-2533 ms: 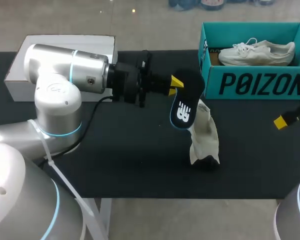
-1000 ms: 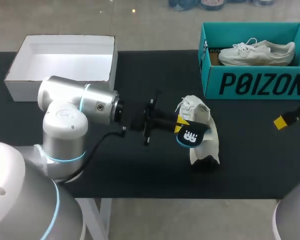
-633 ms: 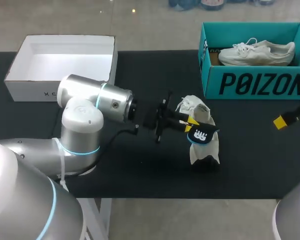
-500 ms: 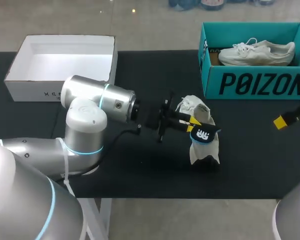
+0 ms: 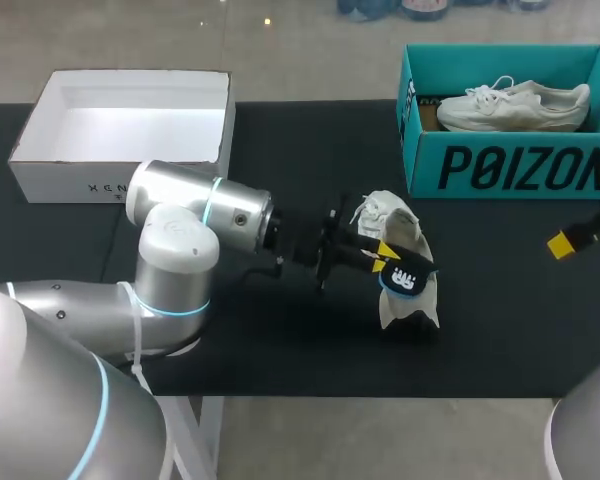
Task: Take the shoe out of the shoebox, open the shoe tongue, remove and reinsert the insole, then place the shoe into the shoebox
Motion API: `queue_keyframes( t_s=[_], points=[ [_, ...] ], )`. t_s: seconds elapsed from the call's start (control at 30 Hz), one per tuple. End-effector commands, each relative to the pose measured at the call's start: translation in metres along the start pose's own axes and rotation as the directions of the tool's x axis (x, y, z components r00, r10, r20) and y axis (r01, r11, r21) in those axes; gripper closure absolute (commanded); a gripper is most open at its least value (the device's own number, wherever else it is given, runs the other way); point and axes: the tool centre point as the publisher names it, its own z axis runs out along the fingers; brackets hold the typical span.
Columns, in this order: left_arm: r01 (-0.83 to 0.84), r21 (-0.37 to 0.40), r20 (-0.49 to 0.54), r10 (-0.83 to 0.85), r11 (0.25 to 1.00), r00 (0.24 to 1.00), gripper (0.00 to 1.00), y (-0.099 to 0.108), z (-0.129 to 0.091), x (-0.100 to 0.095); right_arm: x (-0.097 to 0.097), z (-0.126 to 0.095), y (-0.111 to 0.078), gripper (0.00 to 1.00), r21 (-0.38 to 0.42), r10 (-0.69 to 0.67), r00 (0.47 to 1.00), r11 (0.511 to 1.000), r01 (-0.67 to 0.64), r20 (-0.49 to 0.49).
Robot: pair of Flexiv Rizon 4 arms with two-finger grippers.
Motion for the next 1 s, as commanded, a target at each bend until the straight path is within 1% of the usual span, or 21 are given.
queue_keyframes(
  t_s=[0.03,0.2,0.57,0.87,1.0],
  points=[
    [0.003,-0.005,0.004,-0.003,1.000,1.000,1.00,0.006,0.002,0.001,-0.001,0.001,0.003,0.00,0.006,0.001,1.000,1.000,-0.001,-0.001],
    [0.003,-0.017,0.006,-0.003,1.000,1.000,1.00,0.015,0.004,-0.002,-0.001,0.001,0.003,0.00,0.006,0.001,1.000,1.000,-0.001,-0.001],
    [-0.009,-0.046,0.007,0.010,0.999,1.000,1.00,0.038,0.012,-0.015,-0.001,0.001,0.003,0.00,0.006,0.001,1.000,1.000,-0.001,-0.001],
    [-0.012,-0.126,-0.017,0.010,0.992,1.000,1.00,0.056,0.009,-0.024,-0.001,0.001,0.003,0.00,0.006,0.001,1.000,1.000,-0.001,-0.001],
    [-0.020,-0.163,-0.063,0.010,0.986,0.998,1.00,0.065,0.011,-0.025,-0.001,0.001,0.003,0.00,0.006,0.001,1.000,1.000,-0.001,-0.001]
  ],
)
